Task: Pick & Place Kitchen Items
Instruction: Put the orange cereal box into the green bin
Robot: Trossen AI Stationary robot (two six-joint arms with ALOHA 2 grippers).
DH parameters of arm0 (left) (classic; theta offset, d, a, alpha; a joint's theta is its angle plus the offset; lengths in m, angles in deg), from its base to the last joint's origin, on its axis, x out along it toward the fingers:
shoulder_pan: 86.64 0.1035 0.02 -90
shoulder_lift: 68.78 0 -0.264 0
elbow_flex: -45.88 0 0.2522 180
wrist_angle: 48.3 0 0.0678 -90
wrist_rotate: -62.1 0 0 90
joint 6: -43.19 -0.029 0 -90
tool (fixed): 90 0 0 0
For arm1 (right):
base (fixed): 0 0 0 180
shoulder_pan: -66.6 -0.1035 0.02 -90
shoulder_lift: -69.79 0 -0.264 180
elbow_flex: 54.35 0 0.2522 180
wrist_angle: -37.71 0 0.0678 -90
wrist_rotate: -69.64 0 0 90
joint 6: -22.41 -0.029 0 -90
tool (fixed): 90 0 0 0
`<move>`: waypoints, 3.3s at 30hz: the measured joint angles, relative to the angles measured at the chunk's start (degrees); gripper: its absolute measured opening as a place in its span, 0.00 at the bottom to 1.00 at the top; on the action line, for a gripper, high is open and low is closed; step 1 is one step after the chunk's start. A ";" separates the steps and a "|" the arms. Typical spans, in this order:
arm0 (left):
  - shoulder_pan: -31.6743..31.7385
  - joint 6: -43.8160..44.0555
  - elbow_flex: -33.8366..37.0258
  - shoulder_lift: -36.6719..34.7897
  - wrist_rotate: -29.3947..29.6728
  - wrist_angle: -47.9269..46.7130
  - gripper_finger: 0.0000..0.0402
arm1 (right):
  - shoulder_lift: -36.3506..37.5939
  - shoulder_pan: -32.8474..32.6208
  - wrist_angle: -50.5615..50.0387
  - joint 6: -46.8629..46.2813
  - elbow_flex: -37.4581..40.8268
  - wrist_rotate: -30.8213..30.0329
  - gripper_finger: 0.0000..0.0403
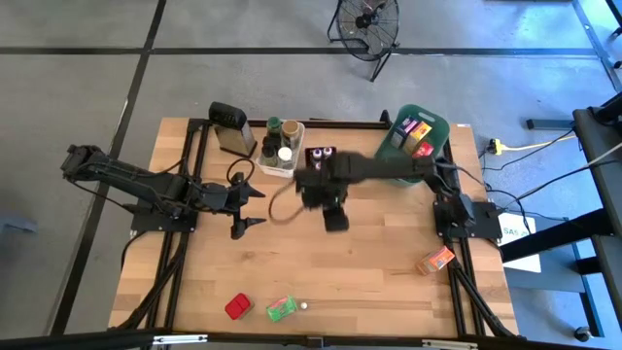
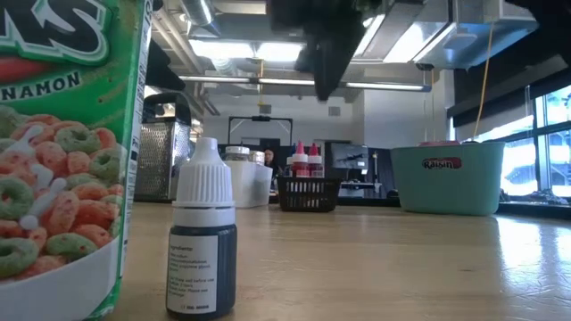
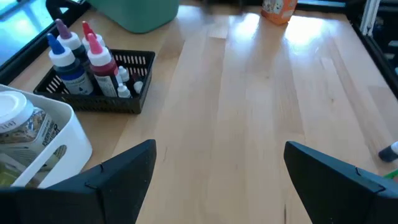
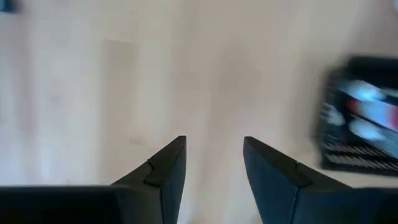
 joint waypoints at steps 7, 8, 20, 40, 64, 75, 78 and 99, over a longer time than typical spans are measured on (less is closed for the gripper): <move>0.00 -0.70 0.00 0.00 0.00 -0.06 0.87 | 0.00 -12.57 -0.38 -9.12 -2.82 -2.77 0.40; 0.00 -0.68 0.00 0.00 0.00 -0.07 0.87 | 0.00 -14.18 -0.25 -10.70 -2.86 -4.32 0.40; 0.06 -2.79 0.02 0.00 0.04 9.15 0.87 | 0.00 -27.13 1.41 -23.82 -2.84 -22.91 0.40; -0.59 -8.18 0.02 0.02 -1.42 10.05 0.87 | 0.00 -30.60 1.33 -30.31 -2.81 -24.22 0.40; -0.59 -7.74 0.02 0.02 -1.44 7.40 0.87 | -0.33 -32.51 14.90 -34.96 -1.59 -20.96 0.40; -2.67 -10.58 0.00 0.02 -1.49 5.65 0.87 | -0.35 -32.43 25.04 -30.44 -1.61 -11.90 0.40; -4.91 -12.70 0.00 0.02 -1.43 5.69 0.87 | -0.35 -32.37 25.67 -29.45 -1.61 -11.98 0.40; -12.66 -19.79 -0.04 2.31 3.24 9.98 0.87 | -0.35 -32.50 25.94 -27.09 -1.61 -11.43 0.58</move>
